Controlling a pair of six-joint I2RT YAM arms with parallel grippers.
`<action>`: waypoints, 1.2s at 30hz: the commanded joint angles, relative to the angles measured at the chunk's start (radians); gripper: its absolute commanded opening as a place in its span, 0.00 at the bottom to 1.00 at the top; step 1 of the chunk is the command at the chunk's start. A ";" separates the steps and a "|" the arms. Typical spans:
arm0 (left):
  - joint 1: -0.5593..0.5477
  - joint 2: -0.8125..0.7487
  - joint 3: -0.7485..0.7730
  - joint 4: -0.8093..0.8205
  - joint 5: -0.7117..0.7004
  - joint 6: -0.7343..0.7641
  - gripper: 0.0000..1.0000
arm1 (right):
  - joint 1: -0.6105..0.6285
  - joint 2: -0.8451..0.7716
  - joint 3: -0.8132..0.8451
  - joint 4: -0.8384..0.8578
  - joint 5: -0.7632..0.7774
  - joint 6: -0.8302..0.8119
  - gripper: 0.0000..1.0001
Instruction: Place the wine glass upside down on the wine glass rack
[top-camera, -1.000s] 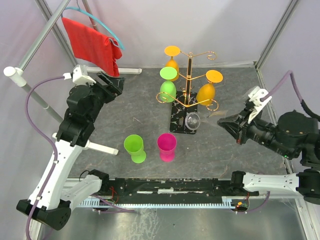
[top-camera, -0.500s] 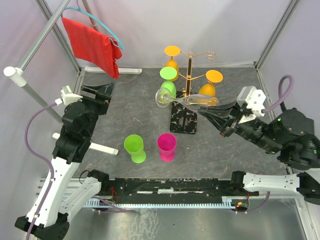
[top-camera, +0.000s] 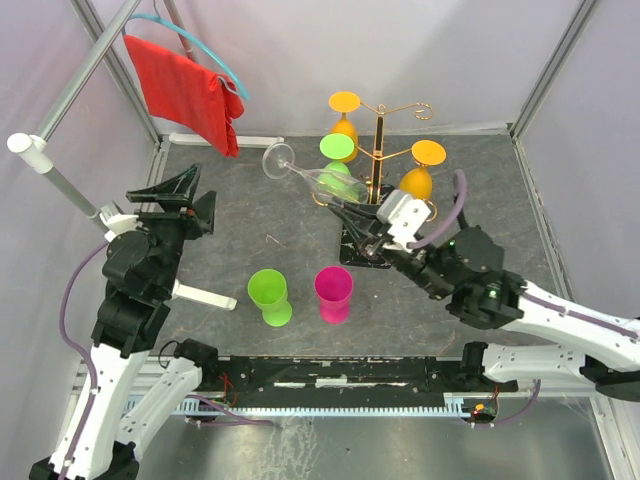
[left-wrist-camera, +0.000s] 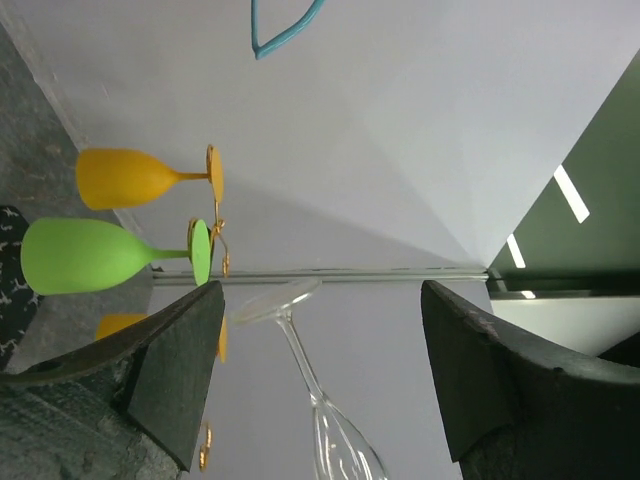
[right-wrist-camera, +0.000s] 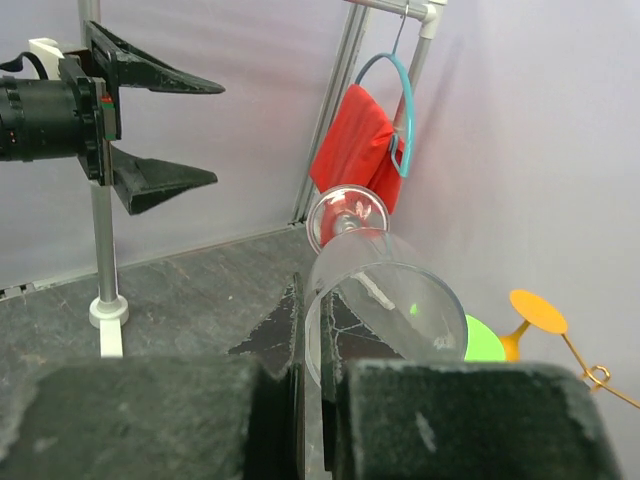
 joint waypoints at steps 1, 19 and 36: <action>0.002 0.021 -0.016 0.059 0.054 -0.119 0.86 | -0.001 0.046 -0.032 0.353 -0.039 -0.047 0.01; 0.002 0.066 -0.053 0.136 0.114 -0.127 0.72 | 0.000 0.285 0.023 0.529 -0.135 -0.003 0.01; 0.001 0.122 -0.106 0.243 0.143 -0.162 0.51 | 0.005 0.342 0.043 0.556 -0.159 0.023 0.01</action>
